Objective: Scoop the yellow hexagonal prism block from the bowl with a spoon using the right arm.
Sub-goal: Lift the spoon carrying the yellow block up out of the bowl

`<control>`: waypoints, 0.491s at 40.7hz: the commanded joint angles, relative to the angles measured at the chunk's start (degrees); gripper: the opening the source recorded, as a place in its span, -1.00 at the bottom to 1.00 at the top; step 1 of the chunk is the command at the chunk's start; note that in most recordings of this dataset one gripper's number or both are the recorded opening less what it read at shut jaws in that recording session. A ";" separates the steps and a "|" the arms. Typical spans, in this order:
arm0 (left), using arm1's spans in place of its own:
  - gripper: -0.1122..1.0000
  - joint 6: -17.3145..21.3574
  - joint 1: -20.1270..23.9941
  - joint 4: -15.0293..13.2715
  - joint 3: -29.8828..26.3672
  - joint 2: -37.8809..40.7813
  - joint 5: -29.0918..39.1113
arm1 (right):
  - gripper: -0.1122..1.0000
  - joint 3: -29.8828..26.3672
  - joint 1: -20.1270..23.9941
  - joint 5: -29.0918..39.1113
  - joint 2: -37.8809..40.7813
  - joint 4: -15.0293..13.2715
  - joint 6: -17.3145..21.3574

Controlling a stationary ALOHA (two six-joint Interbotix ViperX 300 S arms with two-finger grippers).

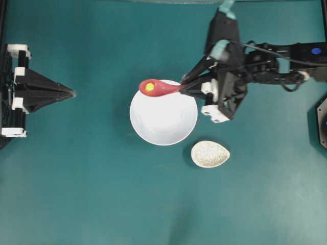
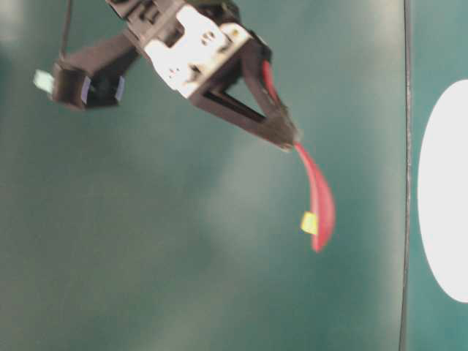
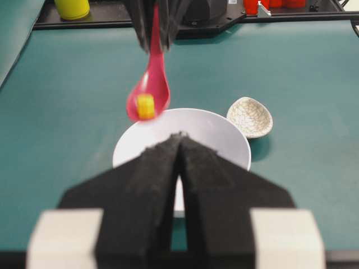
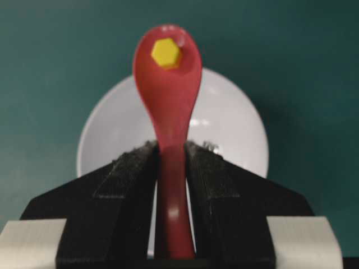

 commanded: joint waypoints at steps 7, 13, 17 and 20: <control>-0.81 0.00 0.18 0.18 -0.97 0.35 -0.35 | -0.39 0.97 0.18 -1.05 -6.24 -0.09 -0.44; -0.81 0.00 0.09 0.18 -0.97 0.35 -0.35 | -0.39 1.23 0.18 -1.14 -6.94 -0.18 -0.53; -0.81 0.00 0.18 0.18 -0.97 0.35 -0.26 | -0.39 1.23 0.18 -1.23 -6.94 -0.18 -0.70; -0.81 0.00 0.18 0.18 -0.97 0.26 -0.18 | -0.39 1.23 0.18 -1.76 -7.03 -0.26 -0.70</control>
